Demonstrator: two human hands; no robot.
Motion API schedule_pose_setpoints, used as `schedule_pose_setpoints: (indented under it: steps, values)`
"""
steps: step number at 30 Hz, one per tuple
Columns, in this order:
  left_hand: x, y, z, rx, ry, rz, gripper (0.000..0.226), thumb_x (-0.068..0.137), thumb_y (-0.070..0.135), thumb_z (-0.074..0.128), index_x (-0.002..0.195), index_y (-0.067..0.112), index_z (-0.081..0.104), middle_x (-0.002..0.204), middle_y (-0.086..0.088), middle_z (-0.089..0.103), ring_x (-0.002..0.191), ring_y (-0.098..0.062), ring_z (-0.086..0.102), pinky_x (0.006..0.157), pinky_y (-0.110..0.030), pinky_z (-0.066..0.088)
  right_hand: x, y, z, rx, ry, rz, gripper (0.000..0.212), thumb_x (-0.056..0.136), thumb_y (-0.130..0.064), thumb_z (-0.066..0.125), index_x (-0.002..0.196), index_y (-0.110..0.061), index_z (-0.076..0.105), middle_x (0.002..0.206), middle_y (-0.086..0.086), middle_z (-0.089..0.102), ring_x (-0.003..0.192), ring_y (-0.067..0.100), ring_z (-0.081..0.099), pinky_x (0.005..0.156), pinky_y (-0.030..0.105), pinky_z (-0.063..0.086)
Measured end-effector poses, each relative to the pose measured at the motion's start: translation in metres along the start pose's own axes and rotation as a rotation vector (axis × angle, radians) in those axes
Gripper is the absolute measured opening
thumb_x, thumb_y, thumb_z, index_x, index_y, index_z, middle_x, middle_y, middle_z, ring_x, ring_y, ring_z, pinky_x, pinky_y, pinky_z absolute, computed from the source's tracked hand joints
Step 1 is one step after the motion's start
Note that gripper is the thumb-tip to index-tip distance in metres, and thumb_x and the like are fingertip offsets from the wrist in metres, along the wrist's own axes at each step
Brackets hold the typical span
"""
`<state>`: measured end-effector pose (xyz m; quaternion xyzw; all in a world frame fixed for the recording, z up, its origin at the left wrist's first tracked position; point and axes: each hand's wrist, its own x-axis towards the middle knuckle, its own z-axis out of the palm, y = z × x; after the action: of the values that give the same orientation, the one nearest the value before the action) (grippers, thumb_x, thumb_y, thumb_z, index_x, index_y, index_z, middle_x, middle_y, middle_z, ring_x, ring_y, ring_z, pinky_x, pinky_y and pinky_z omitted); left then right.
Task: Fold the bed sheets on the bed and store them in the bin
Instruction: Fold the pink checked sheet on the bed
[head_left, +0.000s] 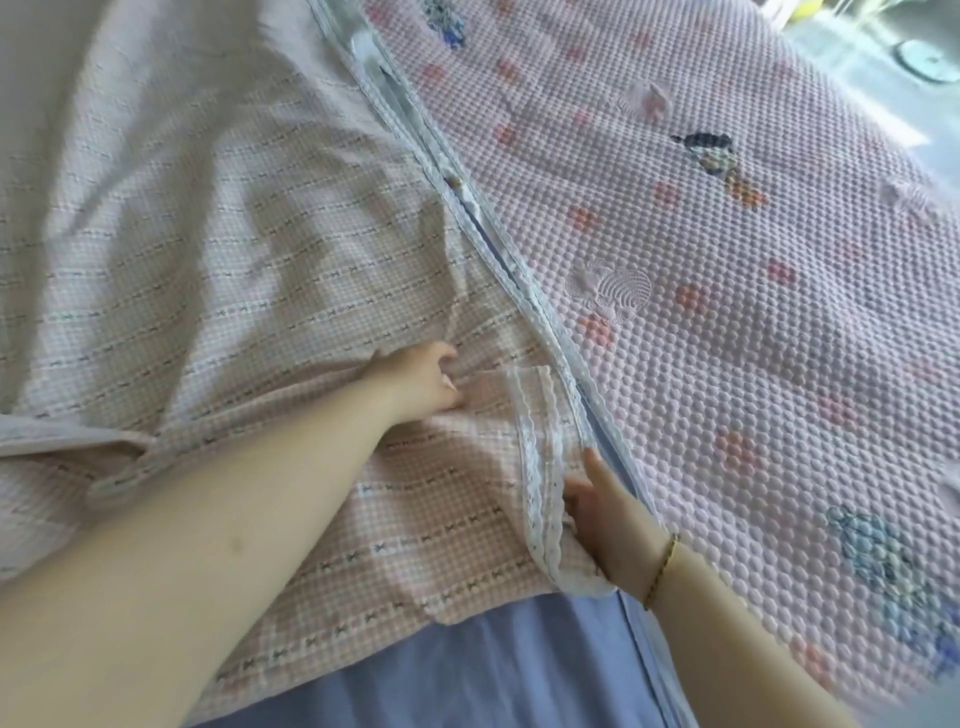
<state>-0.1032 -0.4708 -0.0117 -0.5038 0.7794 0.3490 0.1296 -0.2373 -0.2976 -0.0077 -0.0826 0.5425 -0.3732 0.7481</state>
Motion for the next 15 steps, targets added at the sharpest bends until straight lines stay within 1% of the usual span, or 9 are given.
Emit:
schedule_pose_setpoints:
  steps: [2, 3, 4, 6, 8, 9, 10, 12, 15]
  values:
    - [0.005, -0.001, -0.007, -0.098, 0.025, 0.062, 0.031, 0.087, 0.026, 0.061, 0.115, 0.013, 0.061, 0.117, -0.008, 0.062, 0.107, -0.025, 0.055, 0.086, -0.025, 0.038, -0.004, 0.005, -0.008, -0.097, -0.086, -0.078, 0.077, 0.055, -0.082, 0.055, 0.098, -0.020, 0.067, 0.091, -0.005, 0.073, 0.087, 0.006, 0.068, 0.083, 0.023, 0.053]
    - [0.008, 0.000, -0.017, -0.169, 0.089, 0.093, 0.026, 0.087, 0.022, 0.062, 0.110, 0.008, 0.064, 0.114, -0.010, 0.063, 0.106, -0.025, 0.056, 0.083, -0.023, 0.038, -0.006, 0.006, -0.012, -0.188, -0.111, -0.112, 0.080, 0.044, -0.080, 0.065, 0.101, -0.024, 0.067, 0.096, -0.011, 0.072, 0.093, 0.001, 0.065, 0.089, 0.021, 0.050]
    - [0.011, 0.001, -0.030, -0.222, 0.179, 0.127, 0.025, 0.087, 0.019, 0.061, 0.108, 0.004, 0.065, 0.112, -0.012, 0.063, 0.105, -0.025, 0.056, 0.079, -0.021, 0.036, -0.008, 0.007, -0.014, -0.285, -0.123, -0.132, 0.076, 0.044, -0.071, 0.073, 0.105, -0.026, 0.062, 0.099, -0.015, 0.070, 0.098, -0.002, 0.063, 0.088, 0.017, 0.048]
    - [0.018, 0.006, -0.063, -0.266, 0.361, 0.182, 0.026, 0.088, 0.017, 0.060, 0.107, 0.001, 0.065, 0.101, -0.011, 0.064, 0.096, -0.022, 0.056, 0.070, -0.018, 0.031, -0.005, -0.001, -0.014, -0.455, -0.115, -0.161, 0.057, 0.056, -0.043, 0.081, 0.103, -0.024, 0.055, 0.095, -0.014, 0.069, 0.095, 0.001, 0.064, 0.083, 0.015, 0.048]
    - [0.024, 0.015, -0.096, -0.275, 0.510, 0.213, 0.025, 0.089, 0.018, 0.059, 0.107, 0.002, 0.064, 0.087, -0.006, 0.058, 0.086, -0.016, 0.050, 0.064, -0.022, 0.029, 0.007, -0.016, -0.008, -0.644, -0.025, -0.220, 0.024, 0.075, -0.016, 0.074, 0.088, -0.024, 0.054, 0.083, -0.012, 0.064, 0.078, -0.004, 0.062, 0.076, 0.013, 0.048]
    - [0.028, 0.018, -0.108, -0.268, 0.579, 0.223, 0.024, 0.090, 0.018, 0.058, 0.107, 0.002, 0.063, 0.083, -0.004, 0.055, 0.084, -0.016, 0.048, 0.065, -0.025, 0.031, 0.013, -0.028, -0.003, -0.701, 0.023, -0.257, 0.022, 0.081, -0.008, 0.067, 0.080, -0.025, 0.053, 0.076, -0.014, 0.061, 0.066, -0.009, 0.059, 0.069, 0.010, 0.047]
    - [0.033, 0.020, -0.118, -0.249, 0.646, 0.232, 0.023, 0.090, 0.019, 0.057, 0.106, 0.003, 0.062, 0.083, -0.005, 0.053, 0.083, -0.016, 0.047, 0.067, -0.027, 0.034, 0.020, -0.037, 0.001, -0.713, 0.047, -0.271, 0.024, 0.085, -0.005, 0.063, 0.075, -0.025, 0.053, 0.071, -0.015, 0.060, 0.057, -0.011, 0.056, 0.063, 0.008, 0.046]
    - [0.044, 0.023, -0.131, -0.220, 0.737, 0.247, 0.022, 0.092, 0.021, 0.054, 0.105, 0.004, 0.059, 0.087, -0.008, 0.054, 0.083, -0.020, 0.049, 0.074, -0.031, 0.039, 0.032, -0.052, 0.001, -0.620, 0.049, -0.234, 0.022, 0.086, -0.006, 0.062, 0.070, -0.020, 0.056, 0.057, -0.014, 0.063, 0.050, -0.008, 0.057, 0.055, 0.009, 0.047]
    - [0.061, 0.028, -0.138, -0.175, 0.799, 0.257, 0.025, 0.094, 0.025, 0.050, 0.109, 0.006, 0.057, 0.100, -0.015, 0.062, 0.094, -0.028, 0.056, 0.079, -0.033, 0.041, 0.032, -0.073, -0.006, -0.380, 0.027, -0.176, 0.006, 0.075, -0.008, 0.066, 0.072, -0.010, 0.062, 0.057, -0.005, 0.067, 0.052, 0.005, 0.064, 0.053, 0.019, 0.053]
